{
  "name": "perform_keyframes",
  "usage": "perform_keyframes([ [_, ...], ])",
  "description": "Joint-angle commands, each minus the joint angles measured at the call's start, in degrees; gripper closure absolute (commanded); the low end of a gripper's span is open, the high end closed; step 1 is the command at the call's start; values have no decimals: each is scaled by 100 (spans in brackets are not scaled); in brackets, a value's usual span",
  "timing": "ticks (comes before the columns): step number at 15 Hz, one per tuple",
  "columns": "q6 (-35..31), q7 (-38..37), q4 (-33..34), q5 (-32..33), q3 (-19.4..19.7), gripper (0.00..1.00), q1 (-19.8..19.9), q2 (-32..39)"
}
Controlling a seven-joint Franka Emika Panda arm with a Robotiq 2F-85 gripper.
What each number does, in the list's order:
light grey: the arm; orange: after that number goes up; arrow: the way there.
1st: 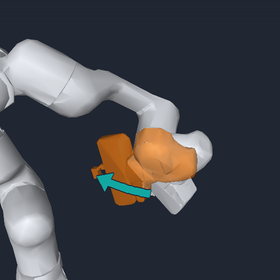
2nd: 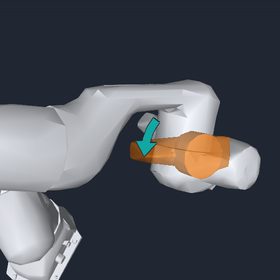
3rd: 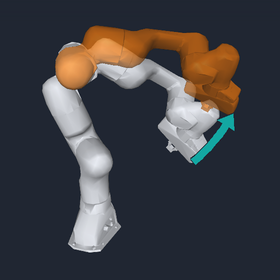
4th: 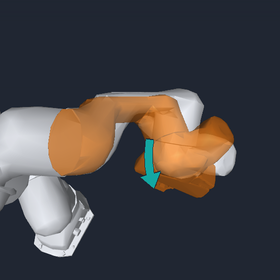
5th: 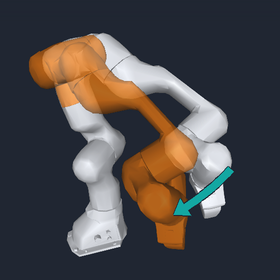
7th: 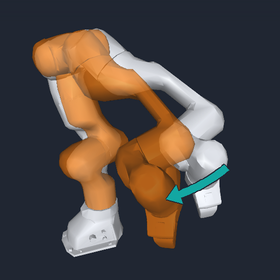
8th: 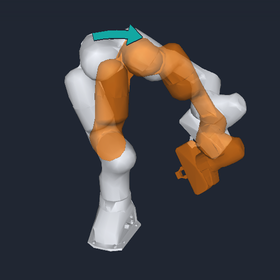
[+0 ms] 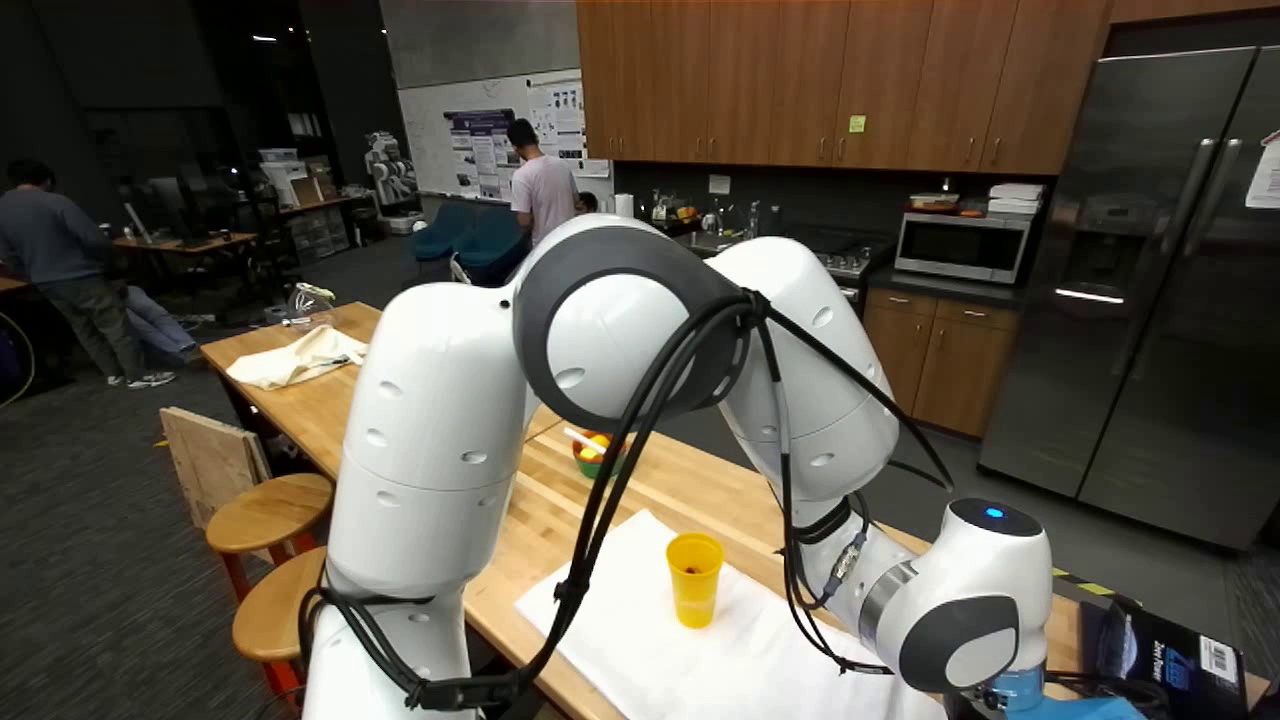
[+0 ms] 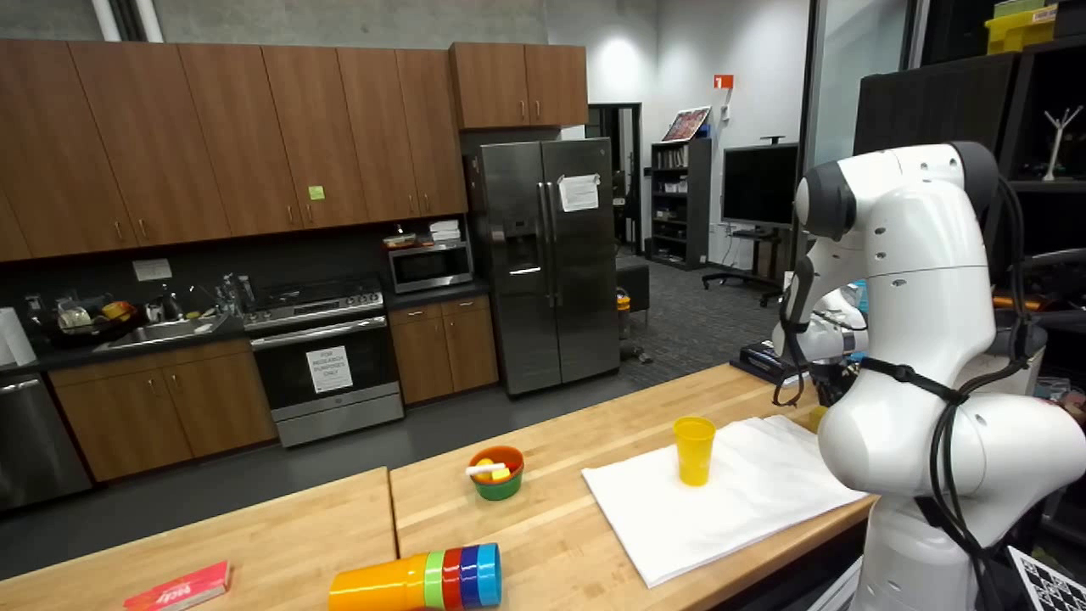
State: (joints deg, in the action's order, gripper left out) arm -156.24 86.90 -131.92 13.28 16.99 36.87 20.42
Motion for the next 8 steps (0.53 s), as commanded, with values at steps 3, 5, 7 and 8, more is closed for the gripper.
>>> perform_keyframes([
  [3, 59, 49, -16, -19, 65, 30, -30, -105],
  [5, -6, 4, -55, 0, 87, 46, -49, -128],
  [7, -36, -28, -54, 9, 104, 62, -60, -122],
  [8, -31, -51, -40, 20, 118, 65, -71, -106],
])
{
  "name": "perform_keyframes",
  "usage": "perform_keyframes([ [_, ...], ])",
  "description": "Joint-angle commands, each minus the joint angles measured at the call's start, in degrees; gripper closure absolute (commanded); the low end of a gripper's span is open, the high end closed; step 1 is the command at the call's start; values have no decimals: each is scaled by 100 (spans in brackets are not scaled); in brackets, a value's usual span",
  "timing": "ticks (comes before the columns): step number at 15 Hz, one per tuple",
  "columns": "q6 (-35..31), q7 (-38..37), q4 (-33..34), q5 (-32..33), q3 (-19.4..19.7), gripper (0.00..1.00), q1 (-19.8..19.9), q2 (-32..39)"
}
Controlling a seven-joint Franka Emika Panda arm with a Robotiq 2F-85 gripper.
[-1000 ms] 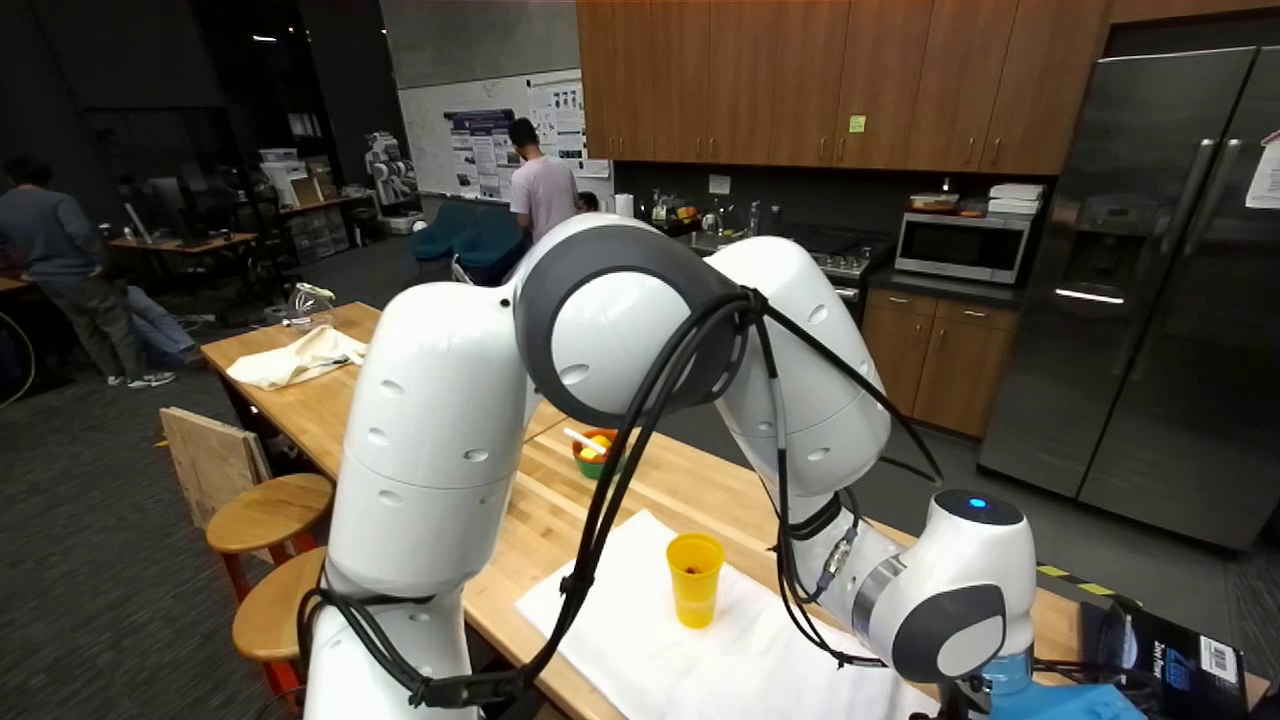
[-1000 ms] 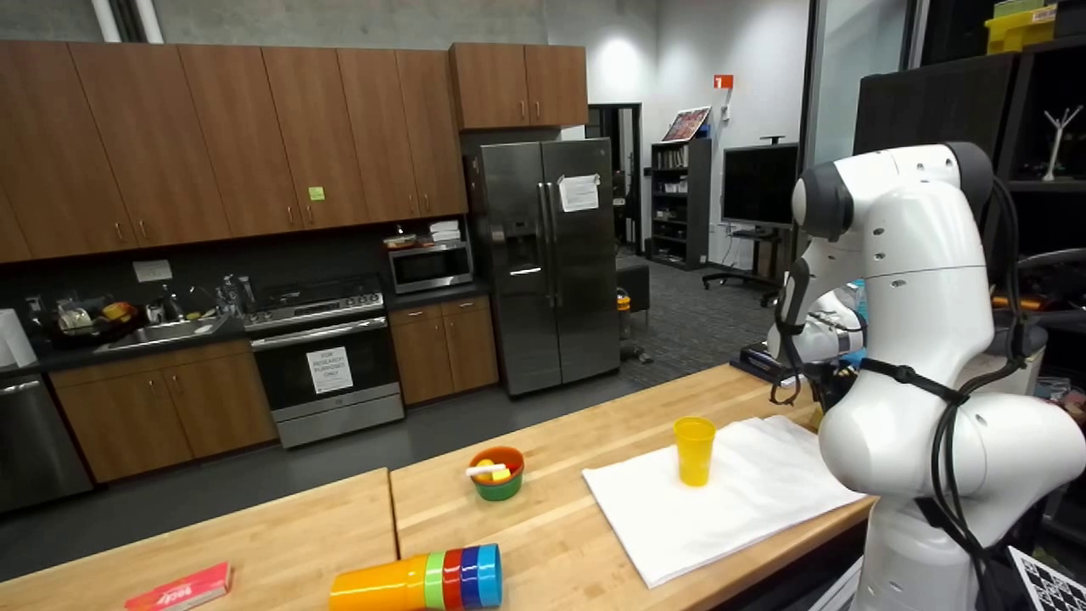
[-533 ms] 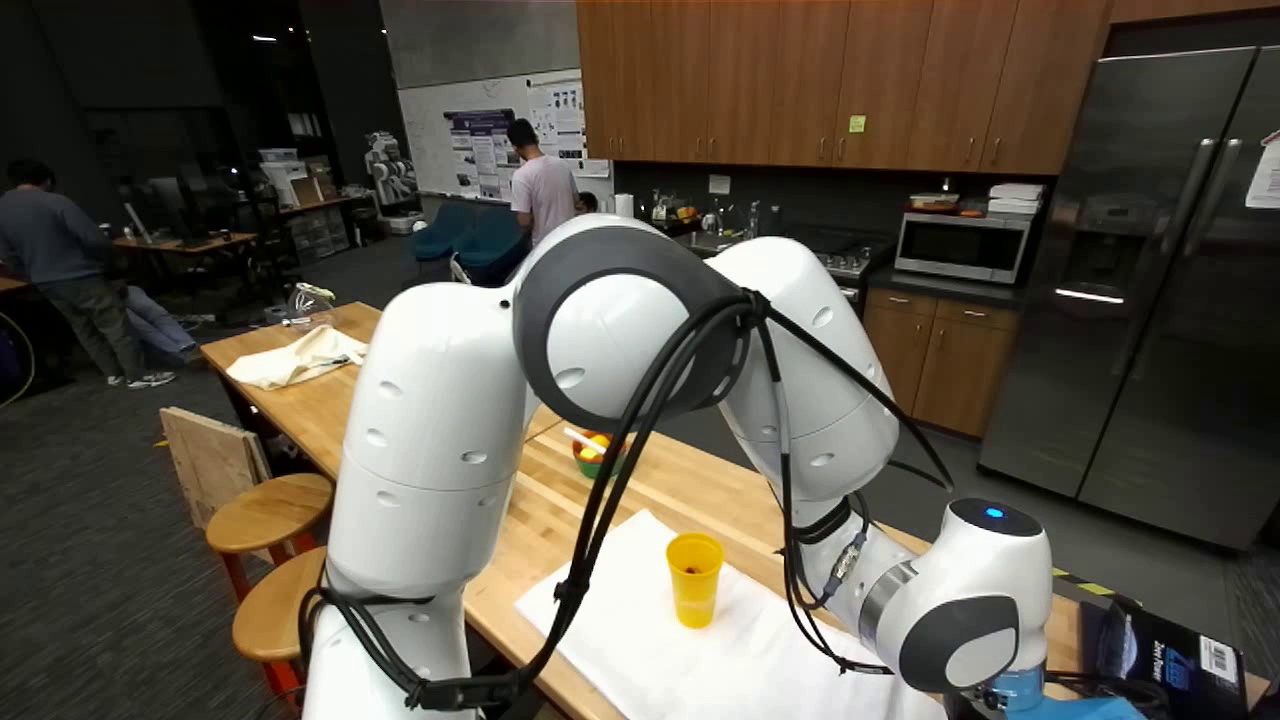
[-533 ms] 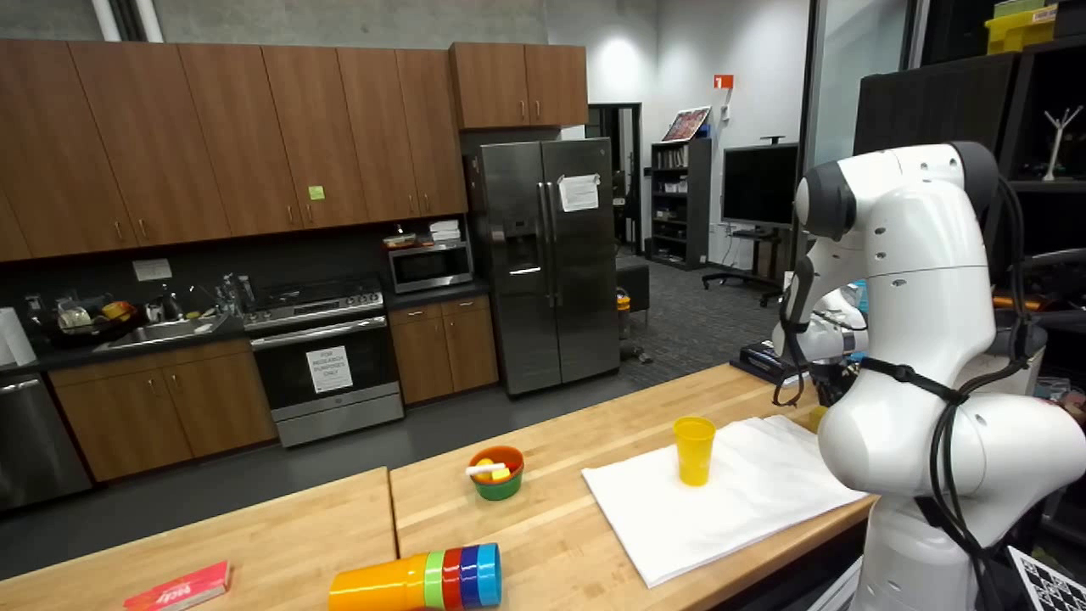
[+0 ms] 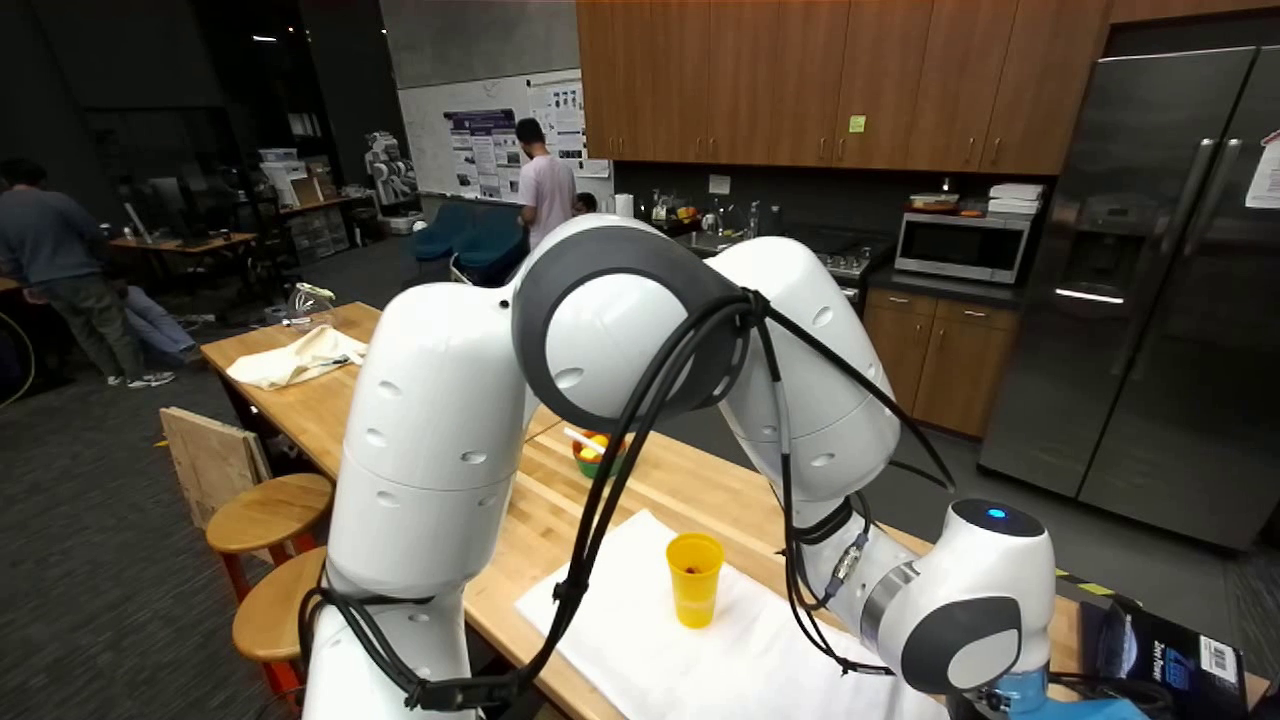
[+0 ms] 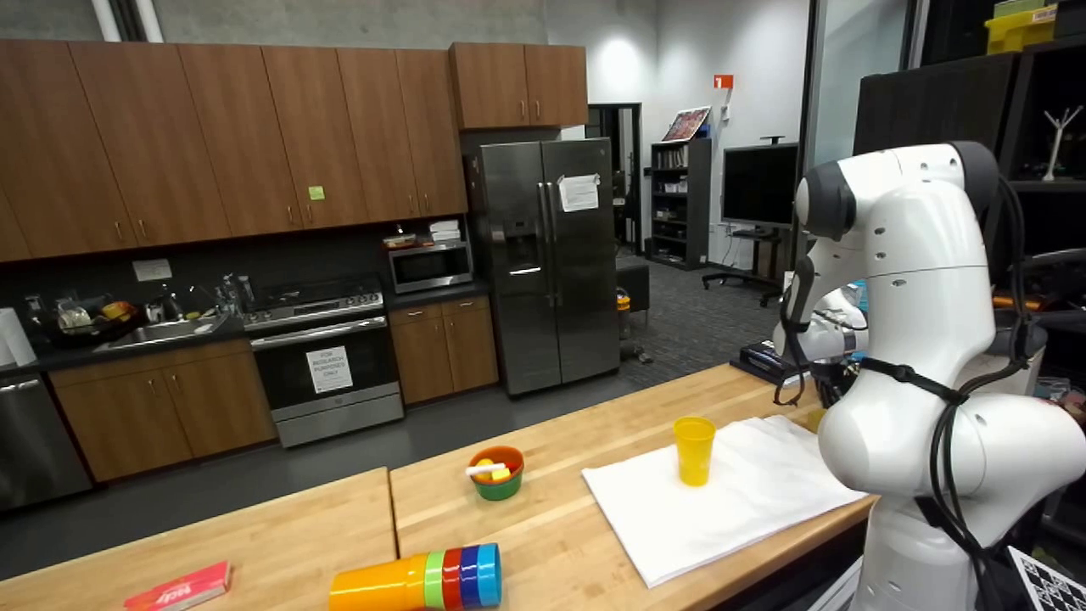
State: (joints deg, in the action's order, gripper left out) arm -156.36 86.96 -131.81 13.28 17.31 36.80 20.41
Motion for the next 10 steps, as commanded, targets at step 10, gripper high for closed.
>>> perform_keyframes([
  [10, -448, -22, -208, -152, 16, 65, 15, -321],
])
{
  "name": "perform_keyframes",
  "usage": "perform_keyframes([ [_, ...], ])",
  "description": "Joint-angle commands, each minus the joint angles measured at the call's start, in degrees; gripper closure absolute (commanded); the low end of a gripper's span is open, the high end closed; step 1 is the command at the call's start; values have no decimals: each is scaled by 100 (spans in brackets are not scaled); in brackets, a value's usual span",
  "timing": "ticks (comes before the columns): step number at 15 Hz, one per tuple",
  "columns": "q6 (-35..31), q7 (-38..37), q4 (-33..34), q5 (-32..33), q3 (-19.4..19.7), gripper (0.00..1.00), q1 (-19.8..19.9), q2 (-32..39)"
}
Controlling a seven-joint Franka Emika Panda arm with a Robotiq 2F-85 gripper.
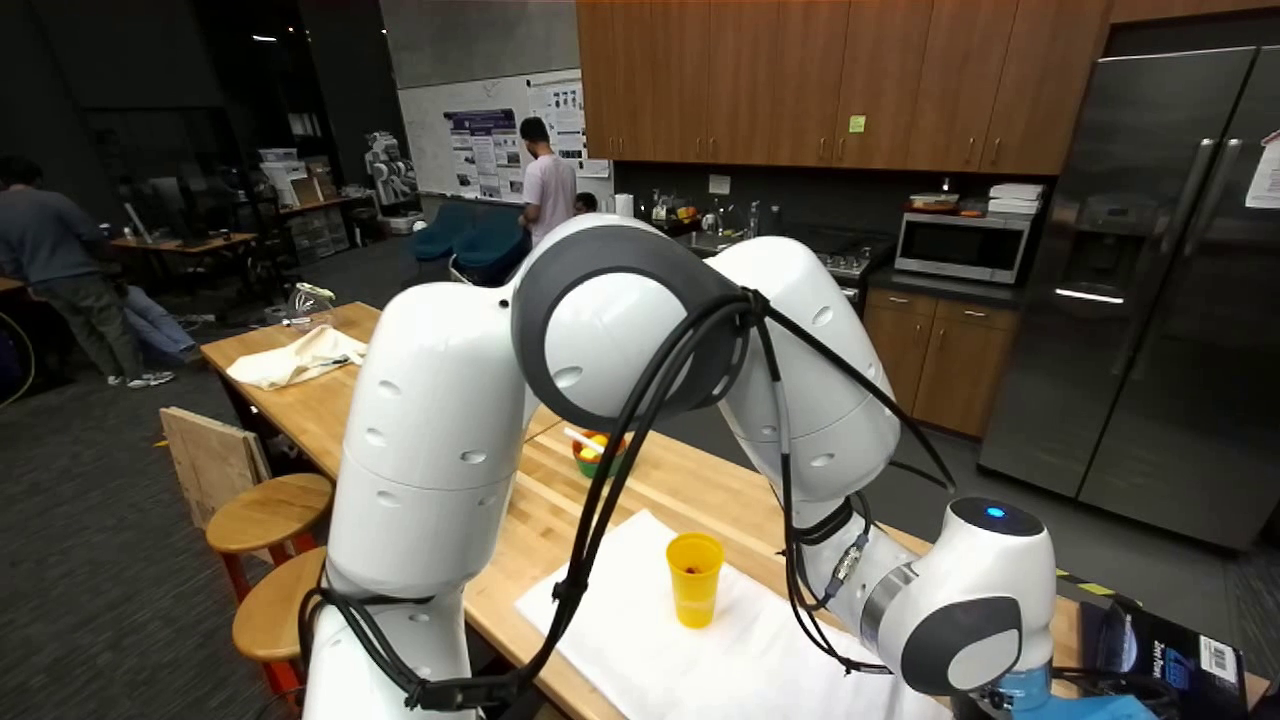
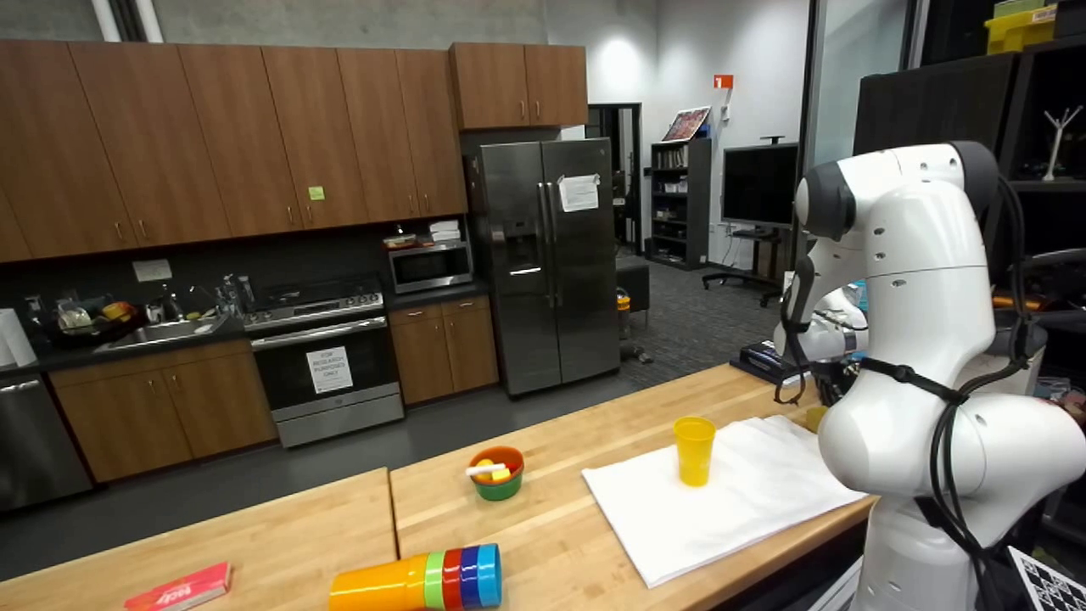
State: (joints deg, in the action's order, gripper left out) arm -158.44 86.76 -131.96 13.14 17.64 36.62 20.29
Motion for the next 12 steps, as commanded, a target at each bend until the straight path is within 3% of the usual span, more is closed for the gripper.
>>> perform_keyframes([
  [1, -371, -6, -175, -256, -59, 65, 72, -358],
  [7, -641, 604, -348, -1234, -526, 65, 400, -966],
  [12, -807, 2051, -836, -2893, -1207, 65, 753, -1763],
])
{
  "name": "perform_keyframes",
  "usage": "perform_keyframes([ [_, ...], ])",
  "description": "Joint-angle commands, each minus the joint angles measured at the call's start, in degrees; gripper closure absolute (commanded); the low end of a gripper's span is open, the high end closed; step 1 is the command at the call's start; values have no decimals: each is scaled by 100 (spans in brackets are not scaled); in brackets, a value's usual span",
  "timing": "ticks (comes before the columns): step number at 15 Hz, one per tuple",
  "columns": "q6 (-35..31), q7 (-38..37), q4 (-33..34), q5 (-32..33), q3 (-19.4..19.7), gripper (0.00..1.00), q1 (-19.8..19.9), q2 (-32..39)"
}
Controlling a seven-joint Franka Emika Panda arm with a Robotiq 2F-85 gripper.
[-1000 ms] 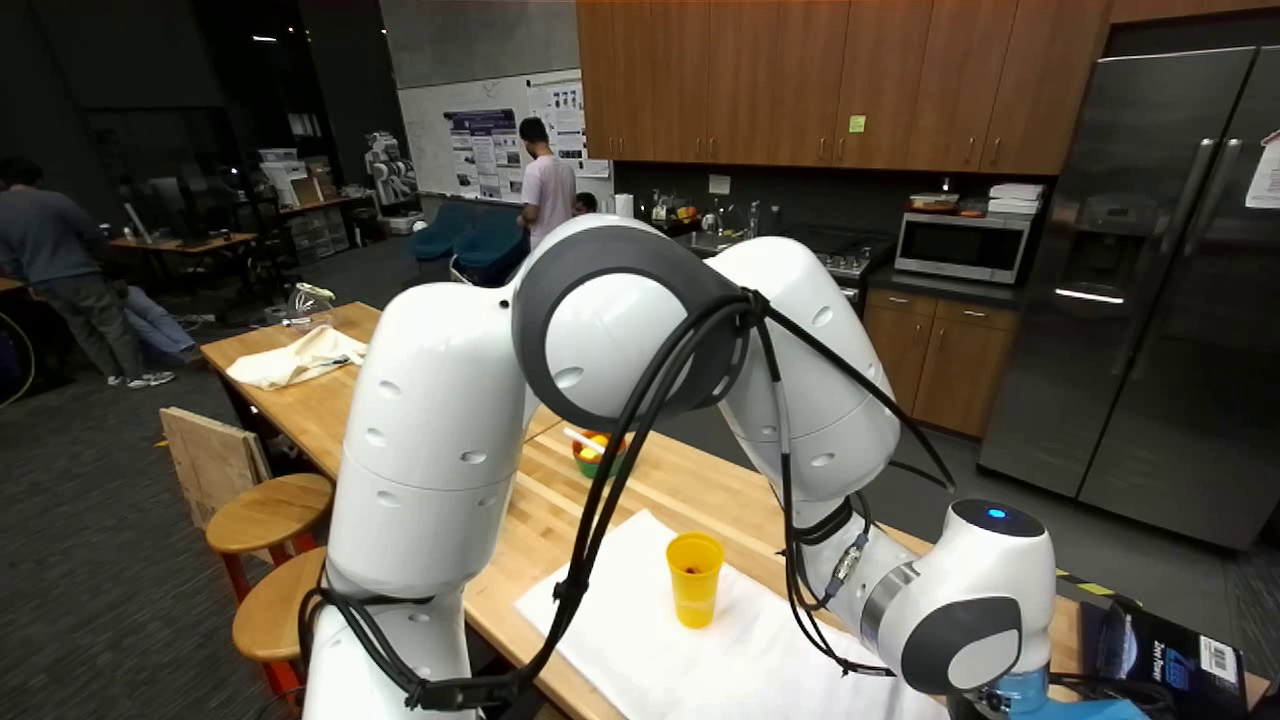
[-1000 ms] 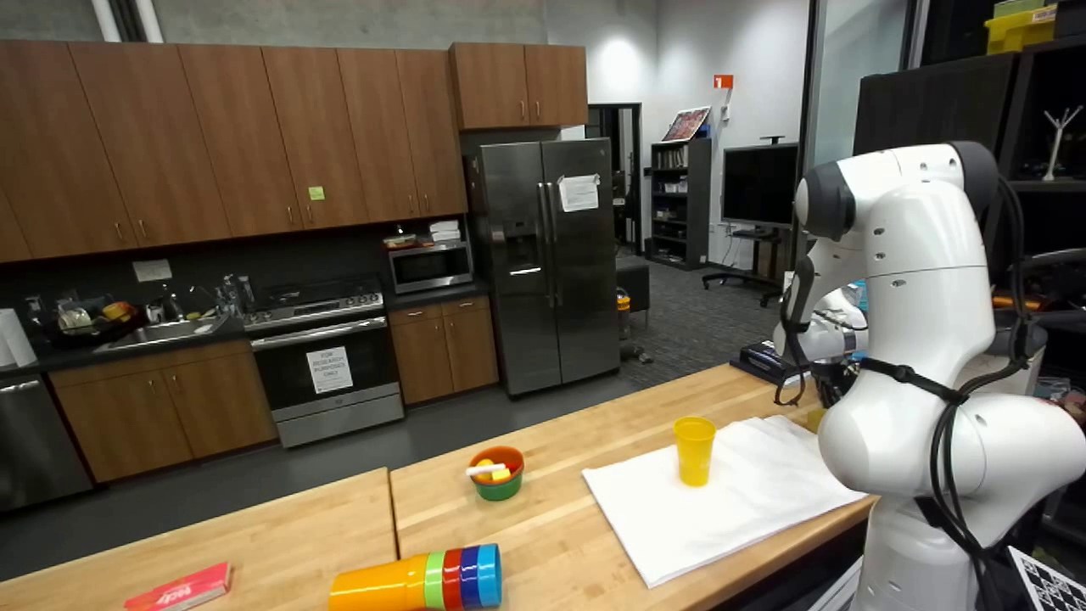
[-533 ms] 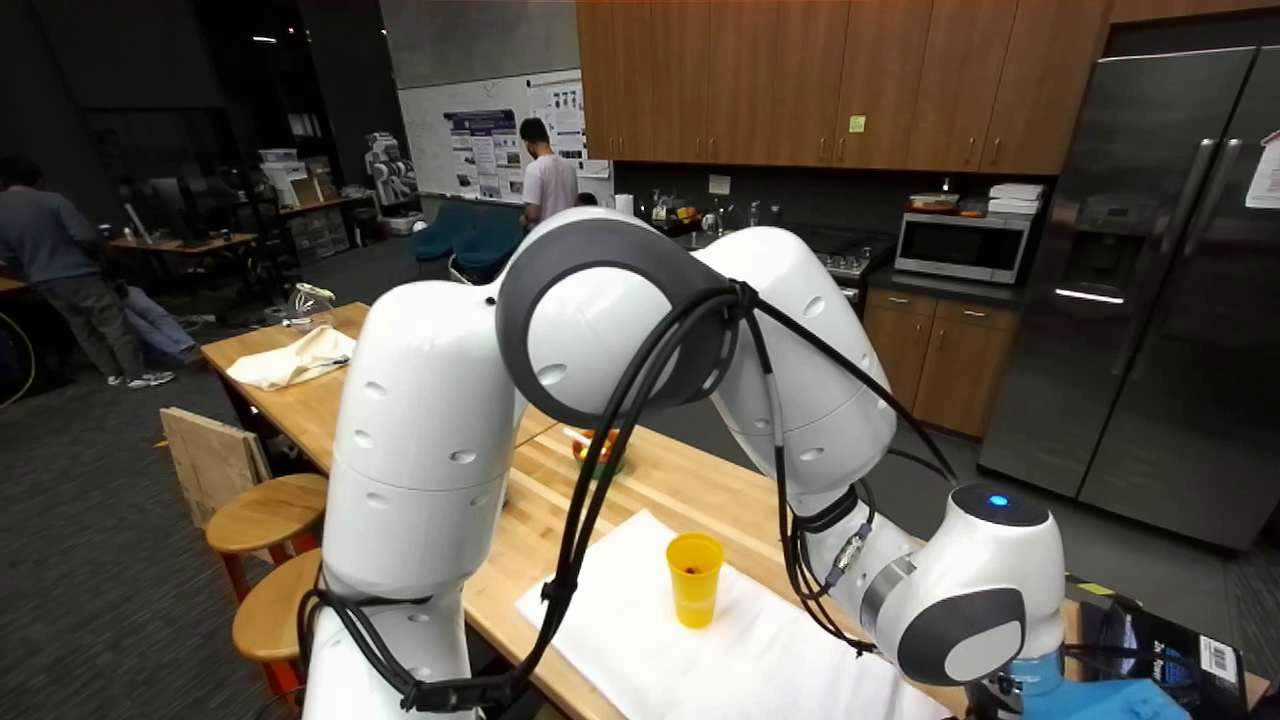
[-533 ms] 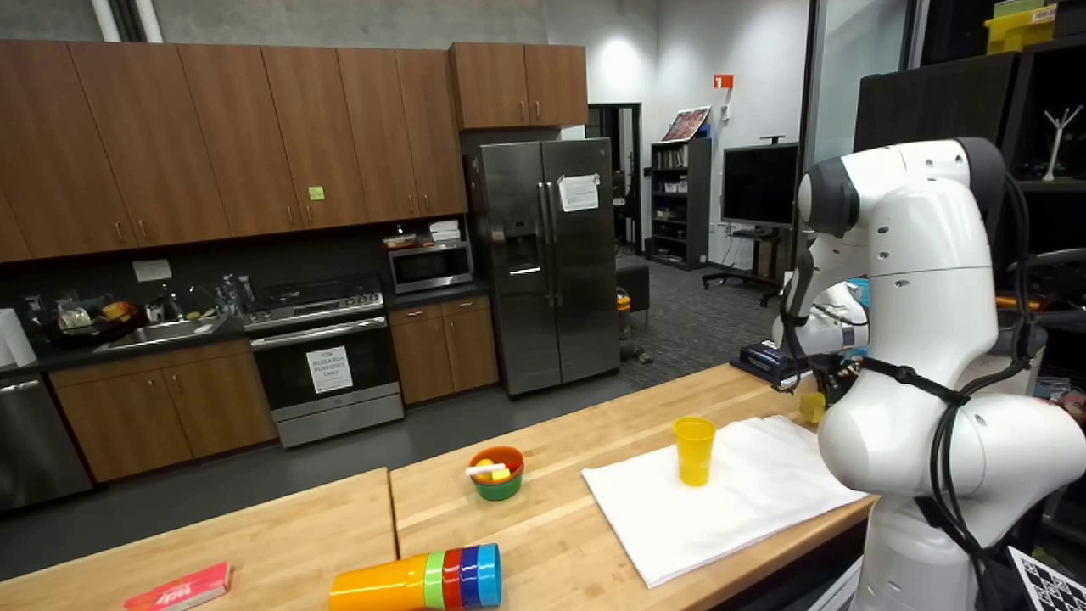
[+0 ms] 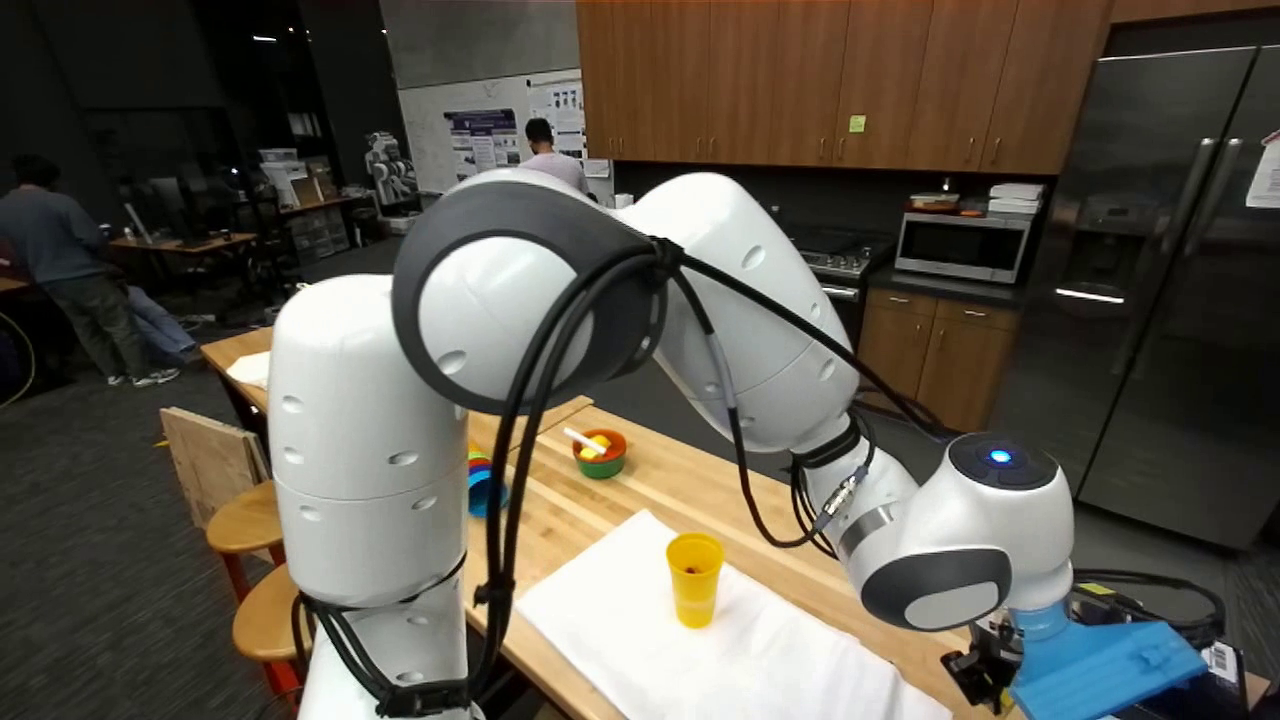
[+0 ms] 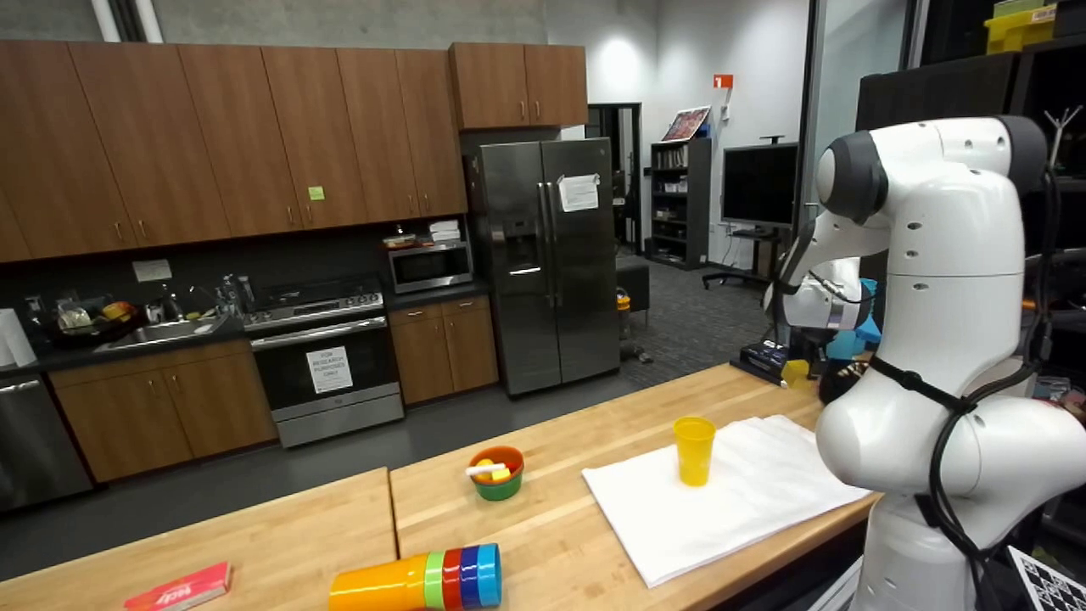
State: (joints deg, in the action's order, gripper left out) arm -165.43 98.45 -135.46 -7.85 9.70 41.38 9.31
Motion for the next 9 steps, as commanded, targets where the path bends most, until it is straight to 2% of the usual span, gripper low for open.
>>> perform_keyframes([
  [1, -117, 1337, -623, -1182, -522, 65, 312, -865],
  [3, -88, 2322, -843, -1941, -707, 65, 306, -1254],
  [5, 221, 3185, -954, -2470, -617, 65, 175, -1532],
  [9, 731, 4212, -1178, -2718, -470, 65, 102, -1978],
])
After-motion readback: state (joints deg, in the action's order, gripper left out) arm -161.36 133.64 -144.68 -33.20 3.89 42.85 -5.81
